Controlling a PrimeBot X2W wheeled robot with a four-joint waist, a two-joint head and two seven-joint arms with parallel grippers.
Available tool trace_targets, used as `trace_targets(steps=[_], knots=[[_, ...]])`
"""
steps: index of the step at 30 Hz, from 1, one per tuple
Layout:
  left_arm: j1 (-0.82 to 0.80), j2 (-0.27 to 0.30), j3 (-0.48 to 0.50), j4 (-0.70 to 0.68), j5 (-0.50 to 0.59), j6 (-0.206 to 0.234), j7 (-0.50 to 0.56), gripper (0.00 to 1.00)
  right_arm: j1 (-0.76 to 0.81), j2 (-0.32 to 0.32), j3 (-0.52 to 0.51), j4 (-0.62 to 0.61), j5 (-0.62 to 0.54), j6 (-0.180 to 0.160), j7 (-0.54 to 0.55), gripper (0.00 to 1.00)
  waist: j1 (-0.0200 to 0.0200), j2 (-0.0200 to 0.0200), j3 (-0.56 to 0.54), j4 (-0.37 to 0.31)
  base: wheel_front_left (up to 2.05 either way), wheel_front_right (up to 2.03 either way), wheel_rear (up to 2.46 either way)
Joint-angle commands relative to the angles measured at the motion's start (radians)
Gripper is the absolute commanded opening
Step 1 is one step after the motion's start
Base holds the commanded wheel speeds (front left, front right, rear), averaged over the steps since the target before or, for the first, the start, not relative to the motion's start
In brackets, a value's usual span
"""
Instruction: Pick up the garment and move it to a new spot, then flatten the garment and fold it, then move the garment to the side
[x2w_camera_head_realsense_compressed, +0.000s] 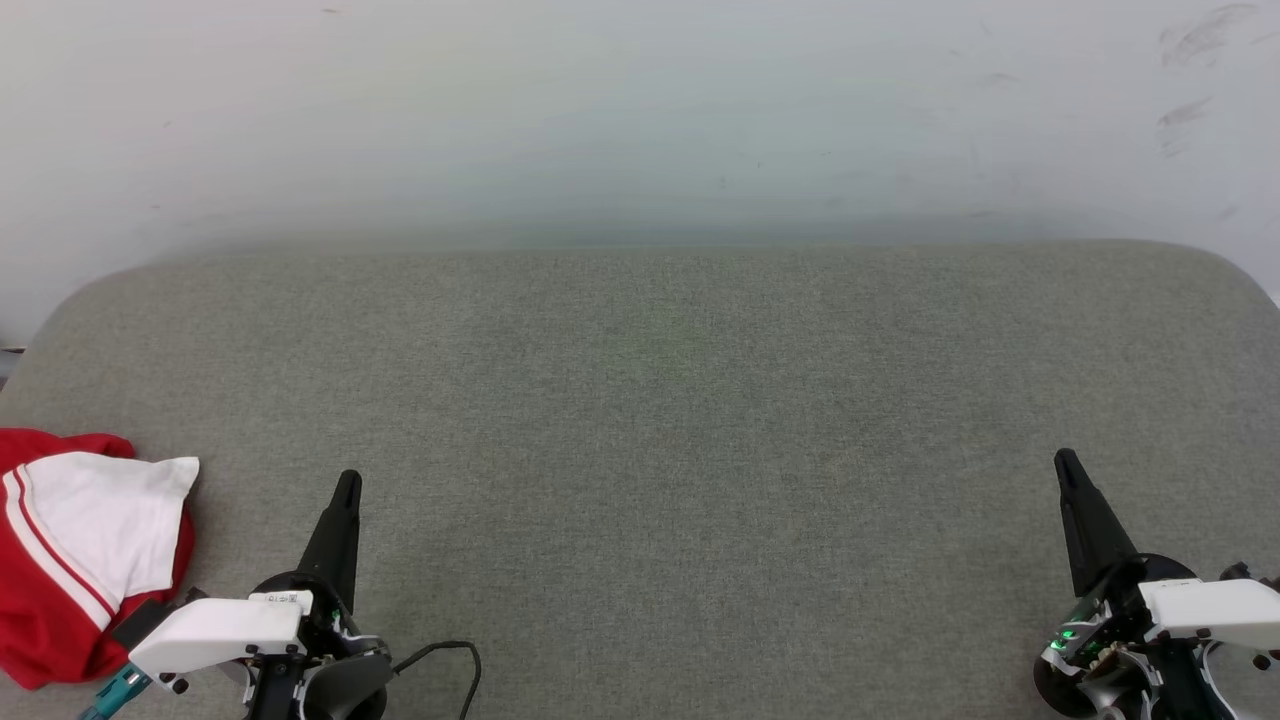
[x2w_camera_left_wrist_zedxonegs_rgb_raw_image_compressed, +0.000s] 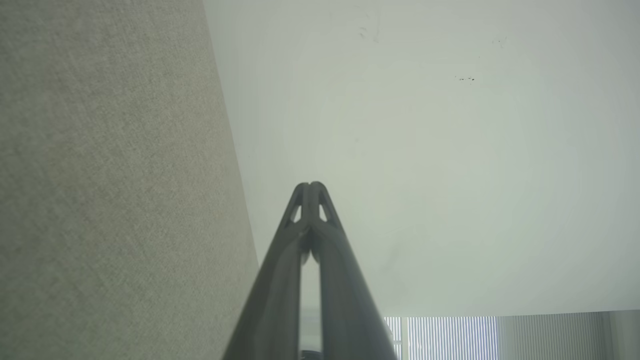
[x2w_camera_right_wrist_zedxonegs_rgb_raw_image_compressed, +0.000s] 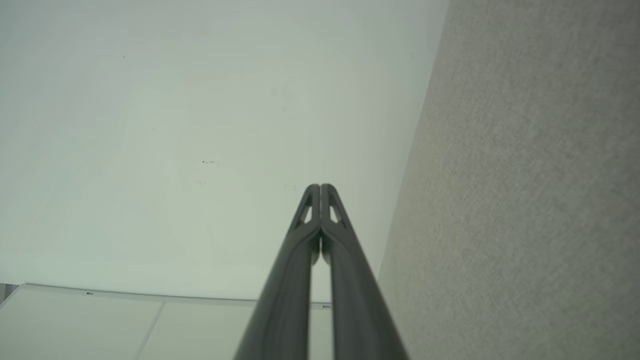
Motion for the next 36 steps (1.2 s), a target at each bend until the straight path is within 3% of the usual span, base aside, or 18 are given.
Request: trace_targets(steps=[1, 30, 31, 36], knots=[[-0.005, -0.003, 0.003, -0.003, -0.002, -0.003, 0.002, 0.00, -0.012, 0.003, 0.000, 0.001, -0.005, -0.001, 0.001, 0.00, 0.0000, 0.0000, 0.000, 0.000, 0.00, 0.00, 0.00], [-0.005, -0.003, 0.003, -0.003, -0.002, -0.003, 0.002, 0.00, -0.012, 0.003, 0.000, 0.001, -0.005, -0.001, 0.000, 0.00, 0.0000, 0.0000, 0.000, 0.000, 0.00, 0.00, 0.00], [0.000, 0.000, -0.001, -0.001, 0.000, 0.000, 0.000, 1.00, 0.000, 0.000, 0.000, -0.001, 0.000, 0.000, -0.001, 1.00, 0.0000, 0.0000, 0.000, 0.000, 0.00, 0.00, 0.00], [0.009, -0.001, -0.023, 0.011, 0.002, 0.000, -0.015, 1.00, 0.017, 0.001, 0.007, 0.004, -0.004, 0.000, -0.013, 1.00, 0.0001, 0.0000, 0.001, 0.000, 0.00, 0.00, 0.00]])
